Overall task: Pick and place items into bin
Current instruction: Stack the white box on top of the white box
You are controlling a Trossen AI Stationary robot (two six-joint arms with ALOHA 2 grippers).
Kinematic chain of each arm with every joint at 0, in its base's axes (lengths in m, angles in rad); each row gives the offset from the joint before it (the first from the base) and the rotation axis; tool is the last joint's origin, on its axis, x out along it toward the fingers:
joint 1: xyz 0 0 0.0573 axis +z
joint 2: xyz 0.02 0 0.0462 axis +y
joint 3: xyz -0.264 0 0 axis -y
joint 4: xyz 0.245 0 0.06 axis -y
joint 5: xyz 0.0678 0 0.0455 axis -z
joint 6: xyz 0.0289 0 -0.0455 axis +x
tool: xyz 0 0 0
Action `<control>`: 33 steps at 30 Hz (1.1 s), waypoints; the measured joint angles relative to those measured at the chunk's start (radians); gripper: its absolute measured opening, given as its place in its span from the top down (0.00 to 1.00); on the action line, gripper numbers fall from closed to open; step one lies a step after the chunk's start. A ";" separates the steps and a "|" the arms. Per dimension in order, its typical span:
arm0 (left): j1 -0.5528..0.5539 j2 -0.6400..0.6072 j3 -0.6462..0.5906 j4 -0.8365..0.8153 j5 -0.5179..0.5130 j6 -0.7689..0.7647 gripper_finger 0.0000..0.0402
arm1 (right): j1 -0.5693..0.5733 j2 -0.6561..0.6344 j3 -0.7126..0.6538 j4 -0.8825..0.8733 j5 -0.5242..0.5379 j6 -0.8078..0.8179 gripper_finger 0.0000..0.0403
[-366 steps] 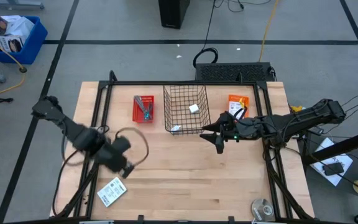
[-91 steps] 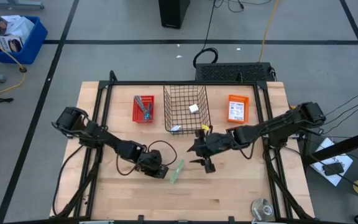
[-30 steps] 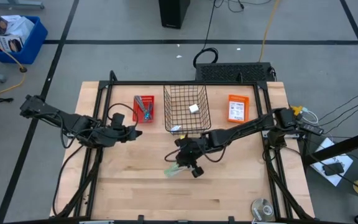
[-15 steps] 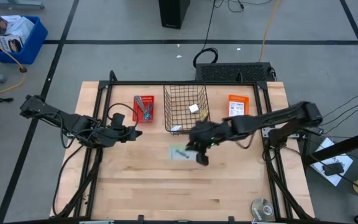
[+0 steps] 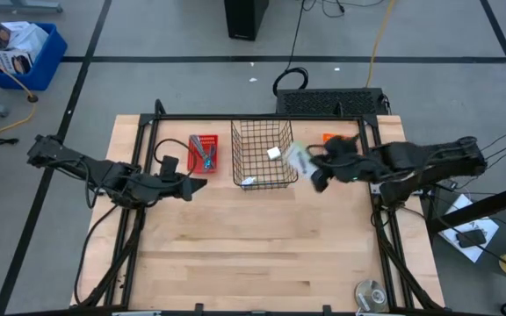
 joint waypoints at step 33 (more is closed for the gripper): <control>0.128 -0.002 0.000 0.168 0.131 0.056 0.94 | -0.105 -0.663 -0.917 0.255 0.359 0.806 0.92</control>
